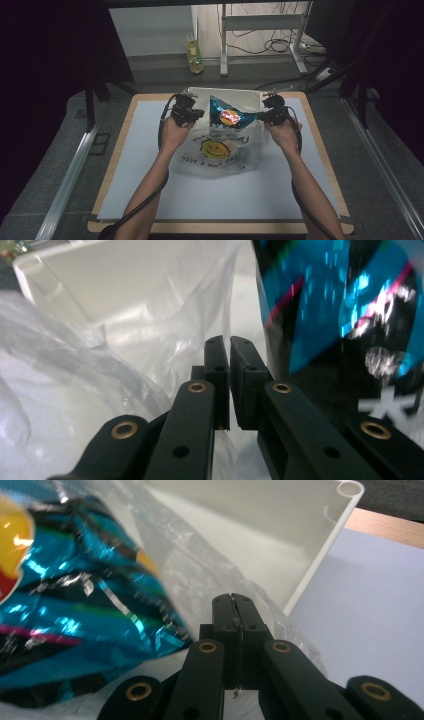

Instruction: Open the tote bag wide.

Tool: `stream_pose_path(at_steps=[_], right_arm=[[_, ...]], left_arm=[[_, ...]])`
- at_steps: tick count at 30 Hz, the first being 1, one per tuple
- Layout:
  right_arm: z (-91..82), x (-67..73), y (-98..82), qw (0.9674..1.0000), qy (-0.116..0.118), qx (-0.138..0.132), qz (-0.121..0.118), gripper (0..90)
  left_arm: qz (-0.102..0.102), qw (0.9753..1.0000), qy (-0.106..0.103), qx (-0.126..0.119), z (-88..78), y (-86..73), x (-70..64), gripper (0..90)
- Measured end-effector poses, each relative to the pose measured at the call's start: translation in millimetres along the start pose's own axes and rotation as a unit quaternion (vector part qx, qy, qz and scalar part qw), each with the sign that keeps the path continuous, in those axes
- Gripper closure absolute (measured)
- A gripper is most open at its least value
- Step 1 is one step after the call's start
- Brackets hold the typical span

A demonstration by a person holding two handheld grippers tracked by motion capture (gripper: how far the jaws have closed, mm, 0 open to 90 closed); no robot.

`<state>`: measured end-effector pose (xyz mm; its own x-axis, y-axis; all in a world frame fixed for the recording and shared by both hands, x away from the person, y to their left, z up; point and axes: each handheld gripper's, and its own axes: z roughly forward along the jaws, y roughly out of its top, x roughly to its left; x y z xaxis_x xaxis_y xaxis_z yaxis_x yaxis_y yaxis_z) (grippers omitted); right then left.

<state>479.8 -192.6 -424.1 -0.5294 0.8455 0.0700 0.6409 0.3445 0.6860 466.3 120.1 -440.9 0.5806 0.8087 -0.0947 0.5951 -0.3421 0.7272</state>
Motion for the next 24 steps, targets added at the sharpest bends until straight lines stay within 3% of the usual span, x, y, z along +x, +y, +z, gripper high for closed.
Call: stream_pose_path(at_steps=[4,6,16,24], right_arm=[[-0.8,6.5,-10.2,0.9999,0.009,0.003,-0.011,89.0],[-0.6,8.1,-13.4,0.9998,0.013,0.004,-0.013,89.0],[-0.1,27.8,-40.8,0.9981,0.05,0.007,-0.034,89.0],[5.2,37.0,-60.7,0.997,0.062,0.02,-0.042,89.0]], left_arm=[[0.0,1.0,0.001,0.009,1.8,-10.0,-1.6,86.0],[0.01,0.9997,0.003,0.024,1.8,-17.7,-2.5,86.0],[0.02,0.9989,-0.02,0.038,-0.6,-44.0,-15.9,86.0],[0.019,0.9983,-0.034,0.043,-1.0,-65.0,-22.8,86.0]])
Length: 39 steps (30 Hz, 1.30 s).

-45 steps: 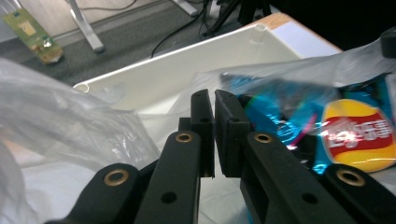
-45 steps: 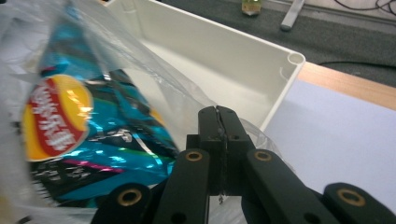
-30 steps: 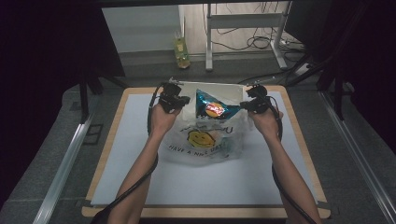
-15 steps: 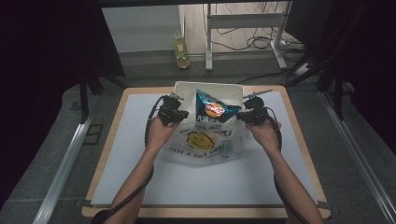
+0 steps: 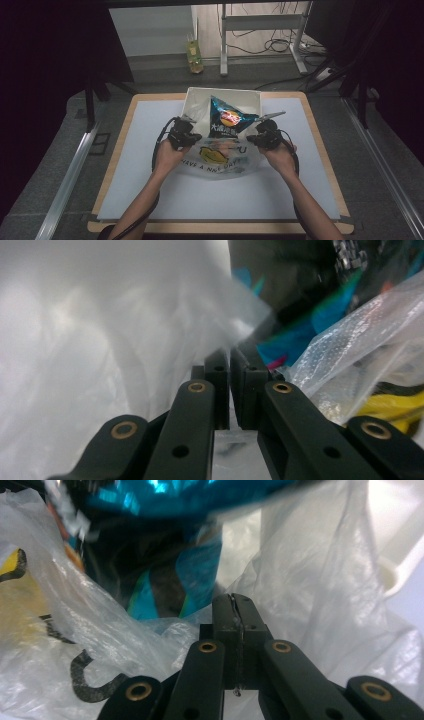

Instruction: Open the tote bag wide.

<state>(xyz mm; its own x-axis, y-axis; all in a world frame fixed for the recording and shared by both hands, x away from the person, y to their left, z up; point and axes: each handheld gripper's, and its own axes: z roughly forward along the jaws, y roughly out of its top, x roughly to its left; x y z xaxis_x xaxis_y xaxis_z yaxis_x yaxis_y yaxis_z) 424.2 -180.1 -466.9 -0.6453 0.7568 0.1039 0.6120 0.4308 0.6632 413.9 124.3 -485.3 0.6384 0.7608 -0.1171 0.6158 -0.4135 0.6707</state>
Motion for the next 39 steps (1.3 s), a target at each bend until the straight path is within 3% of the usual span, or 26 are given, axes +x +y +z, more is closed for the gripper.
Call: stream_pose_path(at_steps=[8,10,15,23,32,39], right_arm=[[8.1,9.4,-19.5,0.9997,0.003,0.018,-0.014,89.0],[10.2,12.4,-27.3,0.9996,0.004,0.022,-0.016,89.0],[12.6,16.7,-38.1,0.9992,0.007,0.031,-0.023,89.1],[8.9,25.8,-54.4,0.9987,0.018,0.033,-0.033,89.1],[4.5,38.8,-69.3,0.997,0.018,0.049,-0.057,89.1],[-2.7,43.7,-81.7,0.996,0.026,0.06,-0.061,89.2]], left_arm=[[0.01,0.9997,-0.011,0.019,6.2,-18.0,-11.9,86.5],[0.017,0.9991,-0.011,0.036,9.8,-24.5,-16.2,86.6],[0.025,0.9983,-0.014,0.051,11.7,-33.0,-23.0,87.0],[0.038,0.9962,-0.04,0.068,12.3,-49.2,-38.2,87.3],[0.049,0.9943,-0.067,0.067,9.2,-59.5,-57.7,89.0],[0.043,0.9926,-0.089,0.07,1.8,-70.0,-63.4,89.0]])
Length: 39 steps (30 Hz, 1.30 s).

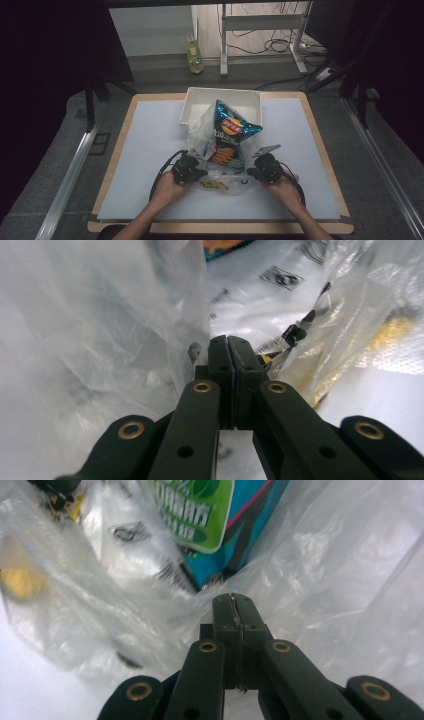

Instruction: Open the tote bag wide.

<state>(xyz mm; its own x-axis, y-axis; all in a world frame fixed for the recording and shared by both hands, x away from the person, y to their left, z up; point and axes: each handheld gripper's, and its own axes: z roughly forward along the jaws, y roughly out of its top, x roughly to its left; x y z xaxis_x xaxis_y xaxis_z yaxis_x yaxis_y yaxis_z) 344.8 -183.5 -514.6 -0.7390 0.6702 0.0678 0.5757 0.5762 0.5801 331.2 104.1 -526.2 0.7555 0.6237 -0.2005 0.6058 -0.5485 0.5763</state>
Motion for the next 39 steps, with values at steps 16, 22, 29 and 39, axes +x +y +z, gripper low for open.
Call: stream_pose_path(at_steps=[16,22,29,39], right_arm=[[-9.8,7.4,-12.0,0.9999,0.007,0.005,-0.006,89.1],[-9.6,2.0,-6.3,1.0,0.005,-0.006,-0.001,89.1],[-18.6,-3.6,5.0,0.9995,0.011,-0.029,0.009,89.0],[-34.7,-14.0,26.9,0.9984,0.0,-0.055,0.008,88.9]], left_arm=[[0.0,0.9972,0.017,-0.073,-33.4,9.9,-3.0,84.9],[-0.007,0.9928,0.021,-0.118,-45.0,36.8,8.1,84.9],[-0.011,0.9877,0.09,-0.127,-49.3,67.0,24.6,84.8],[-0.048,0.9818,0.11,-0.148,-47.2,107.5,68.9,85.6]])
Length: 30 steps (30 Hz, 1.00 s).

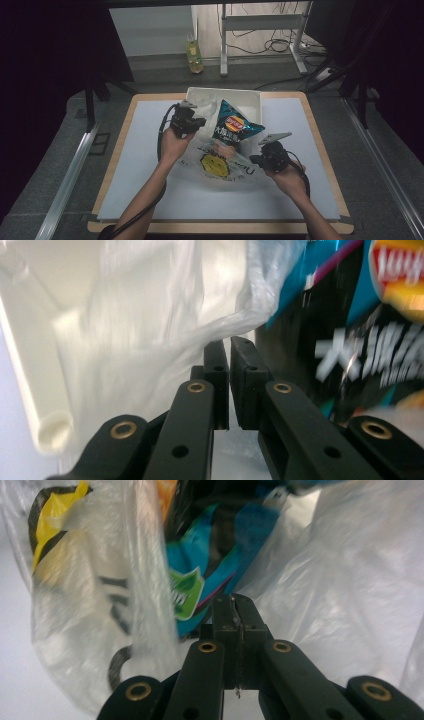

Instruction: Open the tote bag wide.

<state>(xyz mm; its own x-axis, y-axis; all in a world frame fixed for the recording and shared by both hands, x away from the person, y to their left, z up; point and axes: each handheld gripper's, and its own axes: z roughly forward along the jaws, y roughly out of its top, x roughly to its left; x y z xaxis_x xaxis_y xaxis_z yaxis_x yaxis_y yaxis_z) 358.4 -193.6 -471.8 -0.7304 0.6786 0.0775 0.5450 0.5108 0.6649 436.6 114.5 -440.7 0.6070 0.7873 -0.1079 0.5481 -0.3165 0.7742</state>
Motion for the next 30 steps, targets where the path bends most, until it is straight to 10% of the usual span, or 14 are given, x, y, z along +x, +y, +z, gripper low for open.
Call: stream_pose_path(at_steps=[7,30], right_arm=[[-2.1,-6.8,3.9,1.0,-0.004,-0.007,0.006,88.8],[14.6,-19.3,-13.0,0.9993,-0.016,0.025,0.023,88.8]], left_arm=[[0.003,0.9978,0.044,0.05,23.0,18.9,7.8,85.4],[0.014,0.9881,-0.004,0.153,13.5,-95.0,-6.9,88.6]])
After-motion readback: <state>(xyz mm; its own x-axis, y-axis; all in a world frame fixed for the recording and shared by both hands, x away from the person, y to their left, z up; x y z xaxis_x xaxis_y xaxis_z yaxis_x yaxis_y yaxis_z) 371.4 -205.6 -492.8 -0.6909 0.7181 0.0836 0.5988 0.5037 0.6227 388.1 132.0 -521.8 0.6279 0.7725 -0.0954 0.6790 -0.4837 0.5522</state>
